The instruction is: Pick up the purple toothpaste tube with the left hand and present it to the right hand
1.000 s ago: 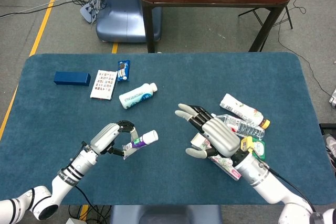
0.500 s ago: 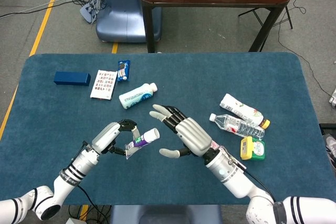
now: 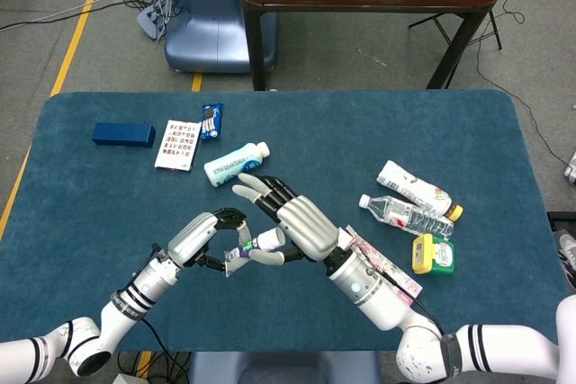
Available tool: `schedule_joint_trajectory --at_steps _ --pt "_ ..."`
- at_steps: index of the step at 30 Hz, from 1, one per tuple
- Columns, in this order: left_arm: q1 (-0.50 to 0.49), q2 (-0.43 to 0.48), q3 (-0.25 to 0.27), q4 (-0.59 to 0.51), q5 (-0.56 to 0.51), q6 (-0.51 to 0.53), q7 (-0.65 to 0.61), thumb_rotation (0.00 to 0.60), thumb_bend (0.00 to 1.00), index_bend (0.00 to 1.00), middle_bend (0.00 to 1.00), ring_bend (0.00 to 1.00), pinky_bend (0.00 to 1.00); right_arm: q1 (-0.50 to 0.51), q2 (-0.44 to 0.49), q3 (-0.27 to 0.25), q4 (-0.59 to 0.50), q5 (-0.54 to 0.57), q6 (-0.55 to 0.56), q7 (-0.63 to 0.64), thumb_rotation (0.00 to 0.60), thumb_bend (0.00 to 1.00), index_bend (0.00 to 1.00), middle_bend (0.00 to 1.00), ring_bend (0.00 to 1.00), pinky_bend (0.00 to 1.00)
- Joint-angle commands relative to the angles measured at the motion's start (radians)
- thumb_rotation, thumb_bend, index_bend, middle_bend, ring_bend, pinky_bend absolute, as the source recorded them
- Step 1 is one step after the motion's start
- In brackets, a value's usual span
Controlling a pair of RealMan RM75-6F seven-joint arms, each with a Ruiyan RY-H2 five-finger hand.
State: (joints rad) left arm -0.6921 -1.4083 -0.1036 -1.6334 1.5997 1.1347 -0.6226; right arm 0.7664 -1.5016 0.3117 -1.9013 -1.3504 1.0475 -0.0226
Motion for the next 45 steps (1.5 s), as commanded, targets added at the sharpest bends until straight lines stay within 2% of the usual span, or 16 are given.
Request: schedule_joint_trajectory --at_steps 1,45 --pt "-0.005 -0.005 -0.002 -0.001 0.0 -0.002 0.003 0.6 0.39 0.58 0.64 0.38 0.2 0.012 -0.012 0.006 0.006 0.012 -0.004 -0.008 0.0 0.0 0.0 0.0 0.0 0.0" --pt "-0.036 0.0 -0.008 0.008 -0.036 -0.031 -0.003 0.6 0.39 0.58 0.65 0.38 0.2 0.111 -0.101 -0.011 0.069 0.103 -0.027 -0.143 0.0 0.0 0.0 0.0 0.0 0.0"
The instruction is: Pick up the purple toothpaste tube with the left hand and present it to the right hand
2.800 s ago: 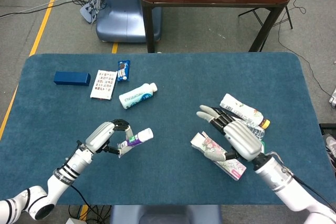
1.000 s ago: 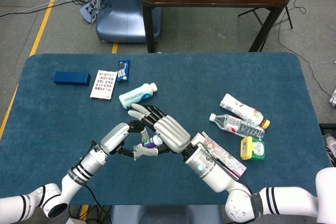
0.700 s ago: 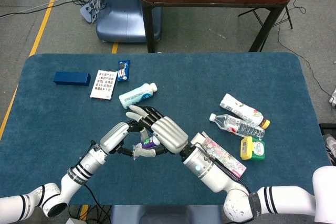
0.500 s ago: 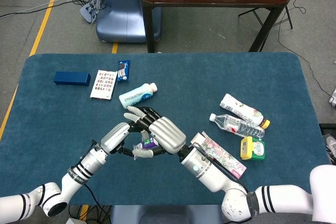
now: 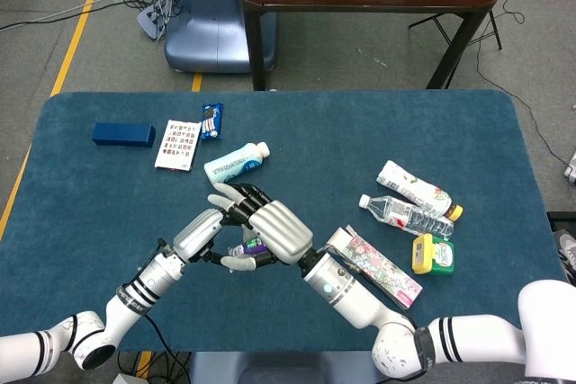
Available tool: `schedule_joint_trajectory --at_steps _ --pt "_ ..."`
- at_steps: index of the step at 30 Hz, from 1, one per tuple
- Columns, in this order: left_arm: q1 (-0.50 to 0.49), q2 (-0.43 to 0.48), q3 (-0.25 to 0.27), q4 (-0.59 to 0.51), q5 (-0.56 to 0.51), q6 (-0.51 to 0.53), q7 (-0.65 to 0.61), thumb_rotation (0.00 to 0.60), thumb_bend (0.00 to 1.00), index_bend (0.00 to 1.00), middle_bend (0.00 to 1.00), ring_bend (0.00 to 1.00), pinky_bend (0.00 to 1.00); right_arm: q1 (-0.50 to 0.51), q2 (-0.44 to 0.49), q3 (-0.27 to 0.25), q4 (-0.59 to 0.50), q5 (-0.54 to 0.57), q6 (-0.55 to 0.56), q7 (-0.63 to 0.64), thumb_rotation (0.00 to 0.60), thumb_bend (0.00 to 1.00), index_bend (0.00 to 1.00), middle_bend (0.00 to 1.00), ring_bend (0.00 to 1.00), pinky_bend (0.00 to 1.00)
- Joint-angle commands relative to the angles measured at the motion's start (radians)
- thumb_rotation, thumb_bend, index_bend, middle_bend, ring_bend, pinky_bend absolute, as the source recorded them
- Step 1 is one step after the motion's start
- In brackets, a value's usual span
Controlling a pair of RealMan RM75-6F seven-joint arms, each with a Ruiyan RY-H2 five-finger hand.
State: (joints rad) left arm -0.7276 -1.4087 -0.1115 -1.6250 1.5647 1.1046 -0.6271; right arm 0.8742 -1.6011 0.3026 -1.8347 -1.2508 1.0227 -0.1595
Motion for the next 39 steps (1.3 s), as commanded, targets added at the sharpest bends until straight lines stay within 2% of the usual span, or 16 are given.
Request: schedule_joint_trajectory --at_steps 1,27,39 --pt "0.0 0.001 0.0 -0.001 -0.003 -0.002 0.003 0.6 0.39 0.59 0.65 0.38 0.2 0.004 -0.003 -0.002 0.004 0.005 -0.001 -0.009 0.0 0.0 0.0 0.0 0.0 0.0" --pt "-0.008 0.025 -0.005 -0.02 -0.029 -0.028 0.031 0.6 0.39 0.59 0.66 0.38 0.2 0.028 -0.021 -0.017 0.022 0.027 0.014 -0.121 0.0 0.0 0.0 0.0 0.0 0.0" --pt "-0.004 0.028 -0.003 -0.015 -0.03 -0.027 0.024 0.6 0.39 0.59 0.66 0.38 0.2 0.015 -0.002 -0.019 0.004 0.008 0.037 -0.112 0.0 0.0 0.0 0.0 0.0 0.0"
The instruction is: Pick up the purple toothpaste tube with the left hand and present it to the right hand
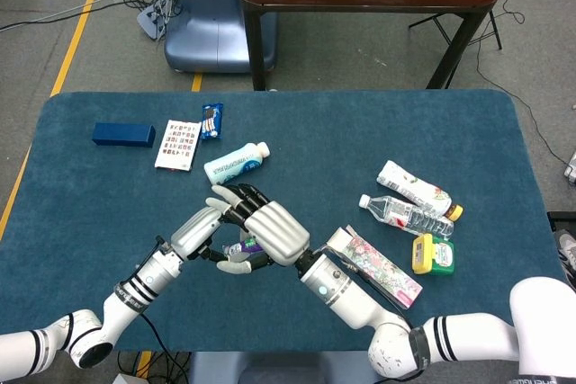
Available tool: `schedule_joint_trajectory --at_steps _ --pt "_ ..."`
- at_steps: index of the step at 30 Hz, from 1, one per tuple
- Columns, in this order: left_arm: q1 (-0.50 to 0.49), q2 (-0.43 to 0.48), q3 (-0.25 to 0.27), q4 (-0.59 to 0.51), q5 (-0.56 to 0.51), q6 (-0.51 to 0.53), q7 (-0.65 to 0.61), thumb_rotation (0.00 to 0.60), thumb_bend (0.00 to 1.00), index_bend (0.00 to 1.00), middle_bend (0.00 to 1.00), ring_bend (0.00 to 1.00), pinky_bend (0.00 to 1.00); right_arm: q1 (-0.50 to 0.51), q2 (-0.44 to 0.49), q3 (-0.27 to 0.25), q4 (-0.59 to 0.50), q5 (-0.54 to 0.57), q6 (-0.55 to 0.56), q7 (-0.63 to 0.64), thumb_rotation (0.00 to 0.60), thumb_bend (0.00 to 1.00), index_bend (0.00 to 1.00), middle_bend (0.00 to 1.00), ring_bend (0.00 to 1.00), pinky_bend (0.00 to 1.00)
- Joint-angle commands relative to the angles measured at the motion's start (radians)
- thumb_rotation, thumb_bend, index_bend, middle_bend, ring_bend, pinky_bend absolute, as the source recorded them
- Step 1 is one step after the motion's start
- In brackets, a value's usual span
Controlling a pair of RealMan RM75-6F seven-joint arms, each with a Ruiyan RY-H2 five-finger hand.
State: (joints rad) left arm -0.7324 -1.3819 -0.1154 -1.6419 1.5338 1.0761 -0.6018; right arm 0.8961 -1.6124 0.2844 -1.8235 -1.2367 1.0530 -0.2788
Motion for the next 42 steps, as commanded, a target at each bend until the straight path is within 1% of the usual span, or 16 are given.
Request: schedule_joint_trajectory --at_steps 1,4,7,12,17,23,27,32,34,36,40,42 --pt "0.002 0.002 0.001 0.004 0.001 0.002 -0.001 0.6 0.39 0.59 0.66 0.38 0.2 -0.011 0.016 -0.001 -0.013 -0.011 0.011 0.013 0.0 0.0 0.0 0.0 0.0 0.0" --pt "0.004 0.006 0.009 0.018 0.006 0.0 0.013 0.6 0.39 0.59 0.66 0.38 0.2 -0.03 0.05 -0.001 -0.035 -0.023 0.026 0.032 0.0 0.0 0.0 0.0 0.0 0.0" --pt "0.006 0.006 0.023 0.052 0.013 -0.007 0.055 0.6 0.39 0.59 0.66 0.37 0.2 -0.052 0.096 -0.001 -0.061 -0.034 0.039 0.05 0.0 0.0 0.0 0.0 0.0 0.0" --pt "0.004 0.004 0.052 0.121 0.029 -0.029 0.132 0.6 0.39 0.58 0.65 0.36 0.2 -0.089 0.176 -0.004 -0.096 -0.048 0.062 0.061 0.0 0.0 0.0 0.0 0.0 0.0" --pt "0.001 -0.014 0.085 0.222 0.061 -0.043 0.23 0.6 0.38 0.57 0.62 0.36 0.2 -0.129 0.251 -0.015 -0.117 -0.062 0.082 0.078 0.0 0.0 0.0 0.0 0.0 0.0" --pt "-0.002 -0.047 0.112 0.327 0.082 -0.059 0.358 0.6 0.37 0.53 0.58 0.34 0.2 -0.162 0.306 -0.034 -0.119 -0.074 0.087 0.1 0.0 0.0 0.0 0.0 0.0 0.0" --pt "-0.004 -0.067 0.119 0.372 0.067 -0.087 0.398 0.6 0.37 0.5 0.54 0.31 0.2 -0.183 0.333 -0.046 -0.114 -0.08 0.094 0.112 0.0 0.0 0.0 0.0 0.0 0.0" --pt "-0.005 -0.081 0.114 0.41 0.025 -0.126 0.454 0.6 0.37 0.43 0.46 0.26 0.19 -0.21 0.365 -0.058 -0.106 -0.091 0.106 0.134 0.0 0.0 0.0 0.0 0.0 0.0" --pt "-0.001 -0.078 0.109 0.407 0.004 -0.136 0.465 0.6 0.37 0.35 0.39 0.22 0.17 -0.219 0.376 -0.061 -0.103 -0.095 0.111 0.143 0.0 0.0 0.0 0.0 0.0 0.0" --pt "0.005 -0.072 0.103 0.397 -0.017 -0.138 0.479 0.6 0.37 0.28 0.36 0.19 0.17 -0.23 0.391 -0.063 -0.1 -0.099 0.115 0.153 0.0 0.0 0.0 0.0 0.0 0.0" --pt "0.036 -0.051 0.083 0.362 -0.062 -0.107 0.502 0.6 0.37 0.18 0.33 0.18 0.17 -0.256 0.429 -0.072 -0.092 -0.103 0.124 0.169 0.0 0.0 0.0 0.0 0.0 0.0" --pt "0.066 -0.034 0.064 0.327 -0.096 -0.064 0.504 0.6 0.37 0.15 0.32 0.18 0.17 -0.274 0.456 -0.079 -0.09 -0.105 0.13 0.187 0.003 0.0 0.0 0.0 0.0 0.0"
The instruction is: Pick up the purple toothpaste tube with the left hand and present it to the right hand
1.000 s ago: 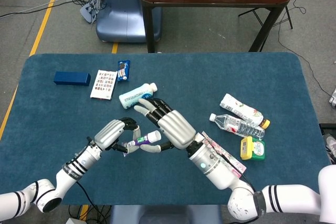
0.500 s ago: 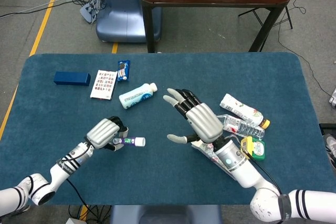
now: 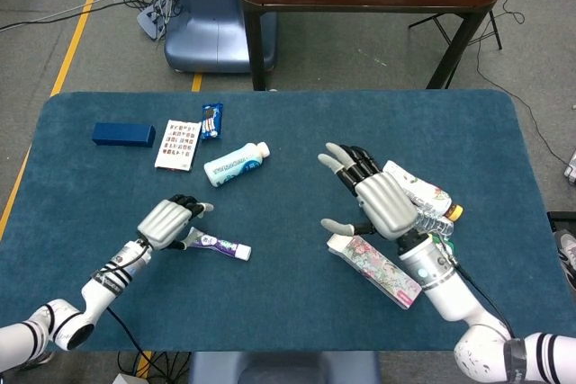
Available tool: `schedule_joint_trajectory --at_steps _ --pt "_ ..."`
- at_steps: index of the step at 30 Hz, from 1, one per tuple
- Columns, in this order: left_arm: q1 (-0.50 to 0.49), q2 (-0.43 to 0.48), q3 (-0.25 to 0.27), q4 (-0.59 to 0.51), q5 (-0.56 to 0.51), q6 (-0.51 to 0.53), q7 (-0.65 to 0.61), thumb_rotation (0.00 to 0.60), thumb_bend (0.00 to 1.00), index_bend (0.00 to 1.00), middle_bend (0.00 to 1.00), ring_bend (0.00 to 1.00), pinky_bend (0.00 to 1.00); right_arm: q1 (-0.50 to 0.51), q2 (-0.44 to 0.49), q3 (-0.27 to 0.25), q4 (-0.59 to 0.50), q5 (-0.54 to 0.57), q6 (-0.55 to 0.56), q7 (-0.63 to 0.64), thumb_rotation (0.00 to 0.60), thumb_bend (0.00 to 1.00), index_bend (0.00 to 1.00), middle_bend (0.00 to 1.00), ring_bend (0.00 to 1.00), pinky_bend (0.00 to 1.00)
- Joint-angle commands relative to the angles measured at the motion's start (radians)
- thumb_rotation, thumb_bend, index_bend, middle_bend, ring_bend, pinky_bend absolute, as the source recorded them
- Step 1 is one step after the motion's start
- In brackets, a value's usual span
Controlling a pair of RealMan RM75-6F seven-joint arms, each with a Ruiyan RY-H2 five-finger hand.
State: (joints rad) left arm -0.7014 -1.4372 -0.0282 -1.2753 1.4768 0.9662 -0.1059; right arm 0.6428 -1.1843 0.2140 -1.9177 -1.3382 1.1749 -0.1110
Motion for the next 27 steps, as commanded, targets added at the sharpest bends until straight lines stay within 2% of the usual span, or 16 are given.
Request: schedule_joint_trajectory --at_steps 1,6,11,14,20,27 --pt "0.05 0.032 -0.031 -0.06 -0.056 0.064 0.008 0.6 0.37 0.15 0.32 0.18 0.17 -0.031 0.039 -0.013 0.007 -0.007 0.014 0.023 0.009 0.0 0.0 0.0 0.0 0.0" --pt "0.139 0.109 -0.058 -0.193 -0.145 0.159 0.038 0.6 0.37 0.15 0.32 0.18 0.17 -0.097 0.096 -0.051 0.029 -0.007 0.046 0.034 0.081 0.0 0.0 0.0 0.0 0.0" --pt "0.233 0.141 -0.071 -0.258 -0.187 0.307 0.12 0.6 0.37 0.15 0.31 0.18 0.17 -0.169 0.11 -0.094 0.075 -0.014 0.096 0.038 0.259 0.0 0.0 0.0 0.0 0.0" --pt "0.288 0.13 -0.069 -0.255 -0.181 0.405 0.165 0.6 0.37 0.17 0.31 0.18 0.17 -0.211 0.101 -0.115 0.104 -0.001 0.122 0.038 0.312 0.0 0.0 0.0 0.0 0.0" --pt "0.368 0.132 -0.05 -0.273 -0.159 0.512 0.212 0.6 0.37 0.18 0.31 0.18 0.17 -0.309 0.091 -0.164 0.129 0.0 0.204 0.009 0.375 0.0 0.0 0.0 0.0 0.0" --pt "0.44 0.136 -0.018 -0.334 -0.111 0.596 0.281 0.6 0.37 0.19 0.31 0.18 0.17 -0.435 0.09 -0.22 0.127 -0.011 0.306 0.003 0.391 0.0 0.0 0.0 0.0 0.0"
